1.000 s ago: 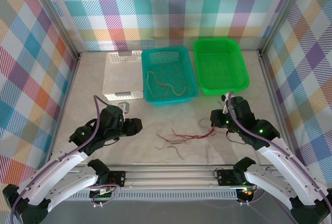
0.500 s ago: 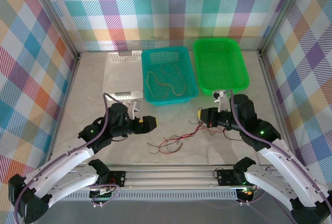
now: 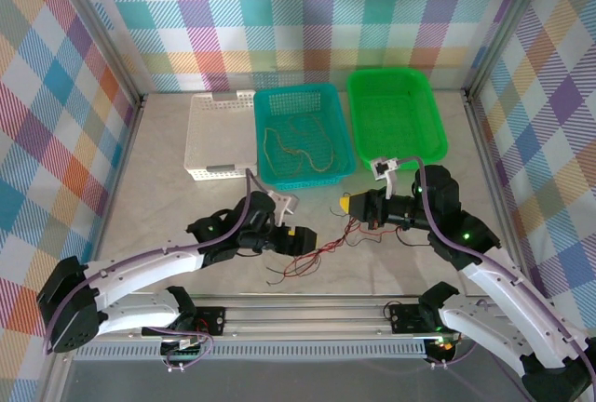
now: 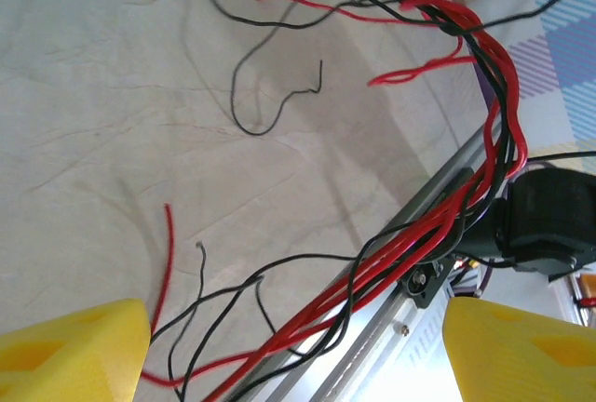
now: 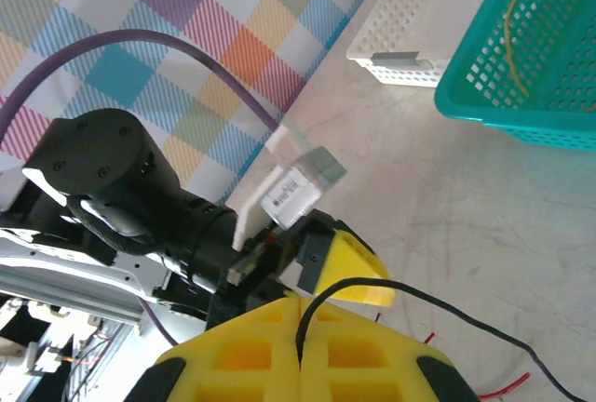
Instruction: Untangle the cables
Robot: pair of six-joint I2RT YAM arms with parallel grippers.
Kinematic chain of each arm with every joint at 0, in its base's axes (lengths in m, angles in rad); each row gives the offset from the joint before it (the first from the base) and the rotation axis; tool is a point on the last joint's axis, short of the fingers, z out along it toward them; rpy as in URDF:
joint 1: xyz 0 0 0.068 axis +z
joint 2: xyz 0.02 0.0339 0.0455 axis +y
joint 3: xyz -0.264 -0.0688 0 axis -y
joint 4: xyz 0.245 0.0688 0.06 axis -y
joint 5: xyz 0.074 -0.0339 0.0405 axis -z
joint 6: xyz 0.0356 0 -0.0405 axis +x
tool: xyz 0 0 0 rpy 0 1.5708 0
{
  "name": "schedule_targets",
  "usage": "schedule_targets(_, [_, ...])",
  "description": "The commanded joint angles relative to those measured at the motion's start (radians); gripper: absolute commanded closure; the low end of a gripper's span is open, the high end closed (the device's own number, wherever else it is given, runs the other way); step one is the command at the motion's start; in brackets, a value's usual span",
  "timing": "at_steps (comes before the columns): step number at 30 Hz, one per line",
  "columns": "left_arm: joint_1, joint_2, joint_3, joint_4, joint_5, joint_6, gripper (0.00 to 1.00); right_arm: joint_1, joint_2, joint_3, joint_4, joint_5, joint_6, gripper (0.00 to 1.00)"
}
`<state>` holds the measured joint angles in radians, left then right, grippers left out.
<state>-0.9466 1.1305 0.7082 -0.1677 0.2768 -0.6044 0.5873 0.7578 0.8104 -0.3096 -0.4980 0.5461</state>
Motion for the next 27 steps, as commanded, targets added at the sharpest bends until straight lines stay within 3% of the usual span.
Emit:
schedule_targets(1, [-0.040, 0.033, 0.042, 0.066, 0.006, 0.037, 0.19, -0.001, -0.003, -0.022, 0.093, -0.058, 0.031, 1.00])
schedule_targets(15, [-0.102, 0.125, 0.024, 0.169, 0.069, 0.058, 0.34, -0.001, -0.025, -0.042, 0.162, -0.091, 0.069, 1.00])
schedule_targets(24, [-0.110, 0.123, 0.011, 0.183, 0.068, 0.061, 0.62, -0.001, -0.035, -0.051, 0.172, -0.088, 0.077, 1.00])
schedule_targets(27, [-0.112, 0.117, 0.007, 0.188, 0.064, 0.059, 0.75, -0.001, -0.038, -0.053, 0.152, -0.062, 0.071, 1.00])
